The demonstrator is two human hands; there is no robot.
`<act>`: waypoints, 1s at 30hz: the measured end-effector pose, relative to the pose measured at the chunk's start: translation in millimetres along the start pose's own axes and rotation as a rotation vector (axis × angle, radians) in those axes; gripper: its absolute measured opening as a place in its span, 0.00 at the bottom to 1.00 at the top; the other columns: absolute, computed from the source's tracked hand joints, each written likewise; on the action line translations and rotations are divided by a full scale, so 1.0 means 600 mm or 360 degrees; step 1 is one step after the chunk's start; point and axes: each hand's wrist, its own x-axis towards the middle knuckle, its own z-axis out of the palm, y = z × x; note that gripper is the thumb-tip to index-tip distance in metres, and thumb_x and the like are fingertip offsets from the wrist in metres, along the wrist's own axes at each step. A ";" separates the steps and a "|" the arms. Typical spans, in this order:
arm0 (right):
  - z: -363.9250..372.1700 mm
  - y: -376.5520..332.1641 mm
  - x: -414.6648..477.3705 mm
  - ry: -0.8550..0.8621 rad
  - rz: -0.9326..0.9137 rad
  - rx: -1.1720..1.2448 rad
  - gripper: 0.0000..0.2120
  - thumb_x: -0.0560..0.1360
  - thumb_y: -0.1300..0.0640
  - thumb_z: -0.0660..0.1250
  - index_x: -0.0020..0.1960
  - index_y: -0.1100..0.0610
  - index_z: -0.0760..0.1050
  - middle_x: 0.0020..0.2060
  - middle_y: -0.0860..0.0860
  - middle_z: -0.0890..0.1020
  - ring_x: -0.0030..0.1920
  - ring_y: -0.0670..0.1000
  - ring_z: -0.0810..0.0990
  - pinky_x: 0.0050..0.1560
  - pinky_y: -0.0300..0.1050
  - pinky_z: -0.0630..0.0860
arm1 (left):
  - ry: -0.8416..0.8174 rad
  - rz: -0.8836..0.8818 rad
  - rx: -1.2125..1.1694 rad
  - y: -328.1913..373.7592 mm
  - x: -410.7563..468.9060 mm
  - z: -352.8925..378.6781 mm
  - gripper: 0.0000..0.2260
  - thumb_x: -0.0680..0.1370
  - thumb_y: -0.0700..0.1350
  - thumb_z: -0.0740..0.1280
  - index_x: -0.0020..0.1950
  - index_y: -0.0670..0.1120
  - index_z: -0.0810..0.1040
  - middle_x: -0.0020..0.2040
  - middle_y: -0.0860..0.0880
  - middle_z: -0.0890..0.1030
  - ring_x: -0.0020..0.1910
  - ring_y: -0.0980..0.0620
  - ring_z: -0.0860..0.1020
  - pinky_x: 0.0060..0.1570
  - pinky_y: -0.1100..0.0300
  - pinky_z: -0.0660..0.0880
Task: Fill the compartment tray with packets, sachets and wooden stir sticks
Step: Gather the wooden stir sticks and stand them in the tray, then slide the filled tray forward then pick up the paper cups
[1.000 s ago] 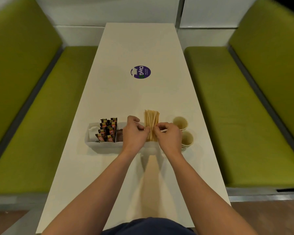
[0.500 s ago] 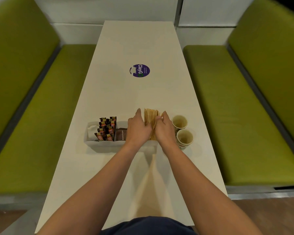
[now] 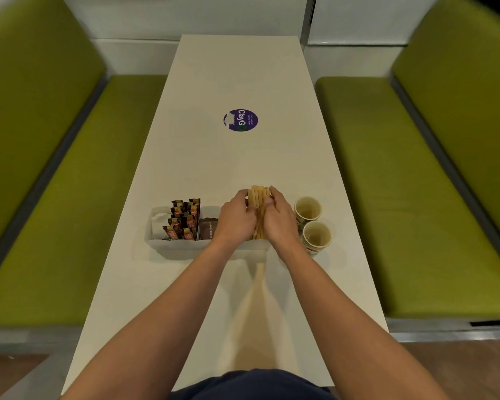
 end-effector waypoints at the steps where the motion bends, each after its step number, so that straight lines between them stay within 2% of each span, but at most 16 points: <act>1: 0.001 0.002 0.000 0.0003 -0.0016 -0.0014 0.19 0.85 0.56 0.52 0.74 0.51 0.71 0.68 0.51 0.78 0.69 0.55 0.74 0.70 0.51 0.70 | -0.0015 0.0012 0.0028 -0.001 0.001 0.001 0.13 0.83 0.41 0.59 0.66 0.47 0.76 0.55 0.48 0.82 0.50 0.47 0.80 0.50 0.53 0.75; 3: 0.003 0.005 -0.001 0.0005 -0.0026 -0.0032 0.17 0.85 0.56 0.52 0.68 0.52 0.75 0.61 0.51 0.81 0.62 0.54 0.78 0.64 0.53 0.74 | -0.0049 0.0050 0.0090 -0.004 0.002 0.000 0.12 0.84 0.42 0.58 0.64 0.46 0.77 0.54 0.47 0.83 0.50 0.46 0.80 0.51 0.52 0.76; 6: 0.004 0.009 -0.004 0.0027 -0.0030 -0.0048 0.16 0.85 0.55 0.52 0.63 0.53 0.76 0.57 0.51 0.81 0.58 0.54 0.78 0.60 0.52 0.75 | -0.0065 0.0151 0.0214 -0.012 0.004 -0.001 0.12 0.84 0.42 0.57 0.60 0.44 0.78 0.48 0.45 0.83 0.46 0.43 0.79 0.47 0.51 0.74; 10: 0.000 0.018 -0.016 -0.0029 -0.0107 -0.0091 0.16 0.86 0.55 0.51 0.63 0.52 0.76 0.55 0.48 0.81 0.56 0.50 0.78 0.54 0.46 0.71 | -0.0073 0.0318 0.0541 -0.027 0.005 0.002 0.11 0.85 0.43 0.55 0.54 0.43 0.77 0.43 0.44 0.81 0.44 0.40 0.77 0.53 0.47 0.71; 14: 0.000 0.036 -0.023 -0.0046 -0.0115 -0.0087 0.17 0.86 0.55 0.50 0.69 0.49 0.73 0.59 0.47 0.80 0.56 0.47 0.75 0.53 0.43 0.66 | -0.0010 0.0331 0.0736 -0.035 -0.004 0.004 0.13 0.84 0.42 0.53 0.63 0.42 0.74 0.53 0.42 0.81 0.52 0.40 0.74 0.57 0.49 0.67; 18: 0.001 0.053 -0.027 -0.0037 -0.0107 -0.0097 0.17 0.85 0.56 0.51 0.67 0.48 0.73 0.57 0.46 0.81 0.57 0.49 0.77 0.48 0.44 0.68 | 0.0011 0.0290 0.0727 -0.030 -0.011 -0.002 0.18 0.83 0.39 0.54 0.72 0.39 0.69 0.61 0.40 0.78 0.60 0.39 0.70 0.61 0.50 0.67; 20: 0.001 0.057 -0.028 -0.0026 -0.0113 -0.0088 0.17 0.85 0.56 0.51 0.69 0.48 0.72 0.59 0.47 0.81 0.59 0.50 0.77 0.51 0.44 0.69 | 0.0014 0.0293 0.0718 -0.026 -0.014 -0.005 0.20 0.83 0.37 0.54 0.74 0.38 0.67 0.64 0.39 0.77 0.62 0.38 0.70 0.63 0.51 0.65; 22: 0.000 0.056 -0.028 -0.0018 -0.0120 -0.0115 0.19 0.85 0.54 0.51 0.73 0.49 0.68 0.65 0.47 0.78 0.66 0.51 0.75 0.60 0.48 0.71 | 0.0025 0.0307 0.0727 -0.021 -0.020 -0.006 0.21 0.83 0.36 0.54 0.76 0.36 0.65 0.66 0.38 0.76 0.65 0.39 0.70 0.65 0.53 0.62; 25: 0.000 0.047 -0.022 -0.0057 -0.0169 -0.0276 0.23 0.85 0.52 0.50 0.80 0.53 0.58 0.77 0.49 0.67 0.77 0.52 0.64 0.75 0.53 0.64 | 0.0119 0.0314 0.0673 -0.024 -0.027 -0.005 0.22 0.83 0.37 0.54 0.78 0.36 0.62 0.69 0.38 0.74 0.67 0.40 0.69 0.67 0.54 0.61; 27: 0.000 0.039 -0.019 -0.0124 -0.0225 -0.0444 0.26 0.86 0.50 0.48 0.82 0.56 0.52 0.81 0.51 0.59 0.79 0.54 0.60 0.77 0.55 0.61 | 0.0162 0.0290 0.0638 -0.034 -0.030 -0.005 0.23 0.83 0.38 0.55 0.78 0.37 0.62 0.69 0.39 0.74 0.68 0.40 0.68 0.68 0.53 0.62; 30: 0.000 0.035 -0.022 -0.0221 -0.0241 -0.0682 0.29 0.87 0.48 0.46 0.84 0.57 0.44 0.83 0.51 0.47 0.80 0.56 0.56 0.77 0.52 0.59 | 0.0168 0.0274 0.0616 -0.043 -0.043 -0.007 0.23 0.83 0.40 0.55 0.79 0.38 0.62 0.70 0.40 0.74 0.69 0.41 0.67 0.68 0.53 0.62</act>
